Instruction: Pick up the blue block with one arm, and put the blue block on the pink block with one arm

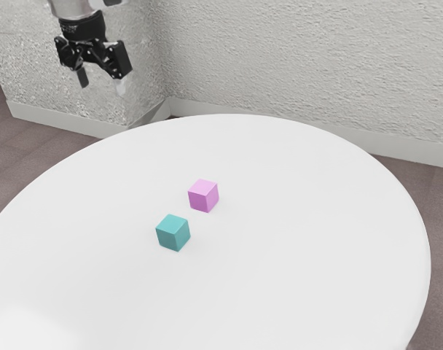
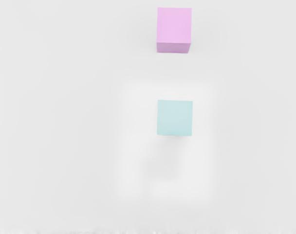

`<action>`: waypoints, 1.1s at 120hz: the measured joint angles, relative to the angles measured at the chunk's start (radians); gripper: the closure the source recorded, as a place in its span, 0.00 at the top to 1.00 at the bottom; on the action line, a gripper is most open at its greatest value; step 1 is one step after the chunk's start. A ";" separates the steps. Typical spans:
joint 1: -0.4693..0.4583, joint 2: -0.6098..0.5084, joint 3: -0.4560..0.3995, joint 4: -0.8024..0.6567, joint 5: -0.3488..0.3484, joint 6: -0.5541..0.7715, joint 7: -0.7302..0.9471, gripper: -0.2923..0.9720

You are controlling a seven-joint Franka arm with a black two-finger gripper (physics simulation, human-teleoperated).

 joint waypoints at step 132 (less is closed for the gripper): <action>0.029 -0.090 -0.014 -0.352 -0.056 0.130 -0.033 0.77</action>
